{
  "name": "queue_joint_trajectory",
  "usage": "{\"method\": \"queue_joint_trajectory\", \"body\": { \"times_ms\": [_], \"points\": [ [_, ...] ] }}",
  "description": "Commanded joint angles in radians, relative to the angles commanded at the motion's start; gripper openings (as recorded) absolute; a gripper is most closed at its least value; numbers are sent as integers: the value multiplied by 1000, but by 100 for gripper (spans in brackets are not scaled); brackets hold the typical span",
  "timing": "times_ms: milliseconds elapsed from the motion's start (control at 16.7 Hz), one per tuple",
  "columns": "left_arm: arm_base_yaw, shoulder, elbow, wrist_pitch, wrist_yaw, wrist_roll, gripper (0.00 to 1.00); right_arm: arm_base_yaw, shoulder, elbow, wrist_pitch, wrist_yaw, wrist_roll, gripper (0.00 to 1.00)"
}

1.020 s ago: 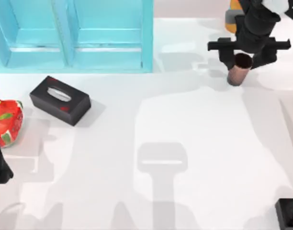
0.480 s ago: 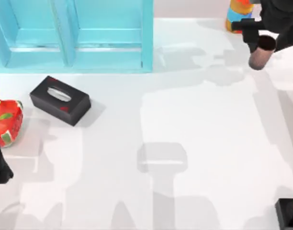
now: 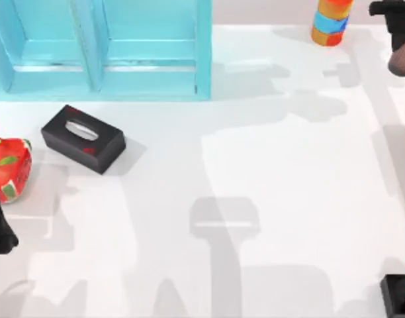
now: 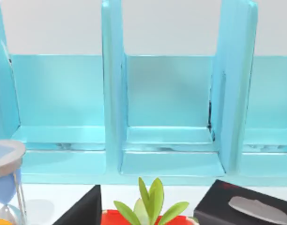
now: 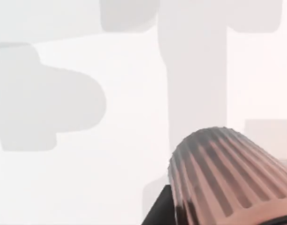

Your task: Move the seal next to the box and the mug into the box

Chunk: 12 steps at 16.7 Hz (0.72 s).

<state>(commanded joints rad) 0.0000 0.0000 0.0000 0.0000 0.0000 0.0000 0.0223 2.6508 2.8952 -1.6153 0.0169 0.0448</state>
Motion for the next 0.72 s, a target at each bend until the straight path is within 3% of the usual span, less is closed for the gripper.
{"method": "queue_joint_trajectory", "body": {
  "times_ms": [420, 720],
  "points": [
    [0, 0, 0, 0, 0, 0, 100, -21, -33, -31, 23, 7, -4, 0],
    [0, 0, 0, 0, 0, 0, 100, -174, -256, -282, 152, 35, -69, 0]
  ]
}}
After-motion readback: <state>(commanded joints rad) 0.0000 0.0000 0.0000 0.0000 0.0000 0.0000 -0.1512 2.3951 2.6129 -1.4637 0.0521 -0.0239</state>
